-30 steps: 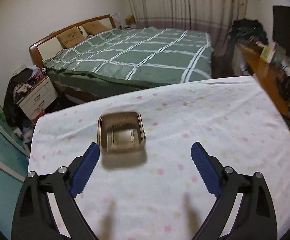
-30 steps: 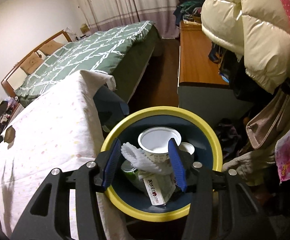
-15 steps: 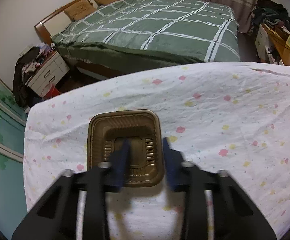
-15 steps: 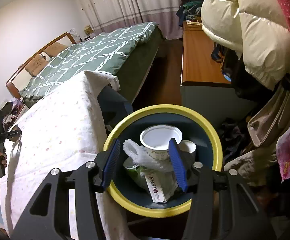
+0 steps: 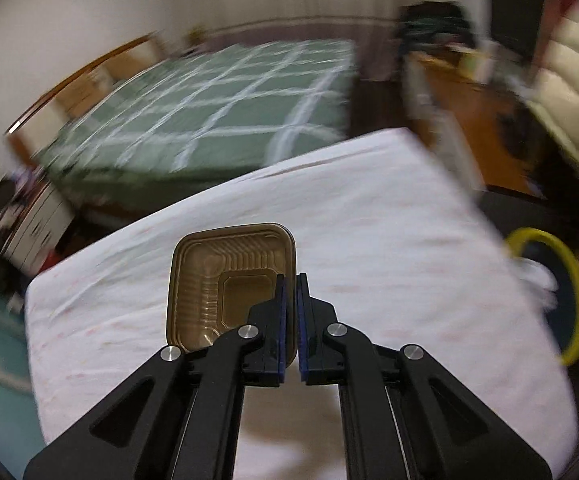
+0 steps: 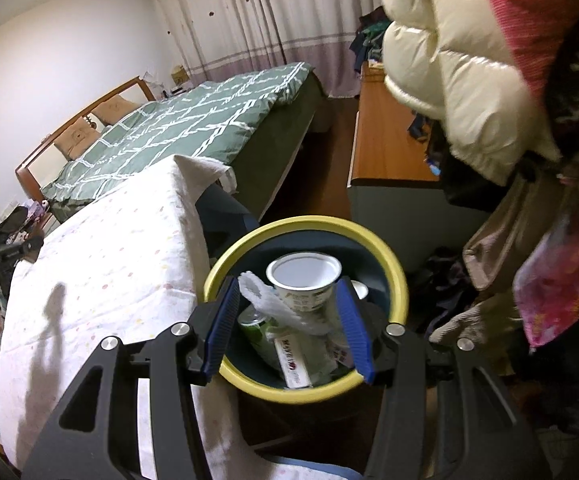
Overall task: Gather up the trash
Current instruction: 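Carry the brown tray with the left gripper over the bin and release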
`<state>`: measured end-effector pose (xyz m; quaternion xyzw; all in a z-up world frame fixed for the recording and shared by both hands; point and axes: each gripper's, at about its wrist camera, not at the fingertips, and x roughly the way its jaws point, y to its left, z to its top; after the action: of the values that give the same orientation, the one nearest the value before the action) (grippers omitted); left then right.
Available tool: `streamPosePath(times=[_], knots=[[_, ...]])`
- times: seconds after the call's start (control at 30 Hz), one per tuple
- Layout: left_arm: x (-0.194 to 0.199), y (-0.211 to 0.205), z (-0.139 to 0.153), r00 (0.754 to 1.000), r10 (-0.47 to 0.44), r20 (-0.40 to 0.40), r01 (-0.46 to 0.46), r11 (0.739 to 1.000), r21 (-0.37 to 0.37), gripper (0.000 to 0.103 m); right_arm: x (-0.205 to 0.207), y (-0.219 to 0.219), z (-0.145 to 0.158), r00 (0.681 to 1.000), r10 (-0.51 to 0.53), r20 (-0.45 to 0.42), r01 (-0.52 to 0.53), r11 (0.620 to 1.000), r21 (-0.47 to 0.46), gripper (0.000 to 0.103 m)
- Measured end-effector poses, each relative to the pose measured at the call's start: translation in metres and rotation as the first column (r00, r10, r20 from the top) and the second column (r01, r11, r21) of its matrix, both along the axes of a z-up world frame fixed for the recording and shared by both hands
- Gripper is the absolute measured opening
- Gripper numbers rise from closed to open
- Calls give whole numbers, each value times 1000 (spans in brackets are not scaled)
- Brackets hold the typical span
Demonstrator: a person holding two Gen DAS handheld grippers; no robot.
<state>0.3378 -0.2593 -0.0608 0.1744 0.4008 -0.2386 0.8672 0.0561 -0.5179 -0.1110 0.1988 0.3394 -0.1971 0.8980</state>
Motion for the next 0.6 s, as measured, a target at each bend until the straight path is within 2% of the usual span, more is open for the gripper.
streamPosePath(times=[0.1,0.17,0.3,0.5,0.6], knots=[[-40,-50,9,991,-136,2,136,991,-15,5,-20,-2,5,1000,-14,7,14,1000,-16,49],[-71,-90,11,971,-238,-9,238,971,-25,5,-34,-4,7,1000,-24,4,24,999,-34,51],[-115,-162,1,929,-367,-44,366,930,-25,5,-57,-6,8,999,-33,-3,32,998,-56,51],[-152,-241,-35,867,-469,-168,473,881,-19,5,-89,-13,9,998,-66,10,66,996,-66,52],[-171,-262,-54,845,-493,-208,503,864,-6,5,-97,-18,8,997,-74,11,75,995,-68,52]])
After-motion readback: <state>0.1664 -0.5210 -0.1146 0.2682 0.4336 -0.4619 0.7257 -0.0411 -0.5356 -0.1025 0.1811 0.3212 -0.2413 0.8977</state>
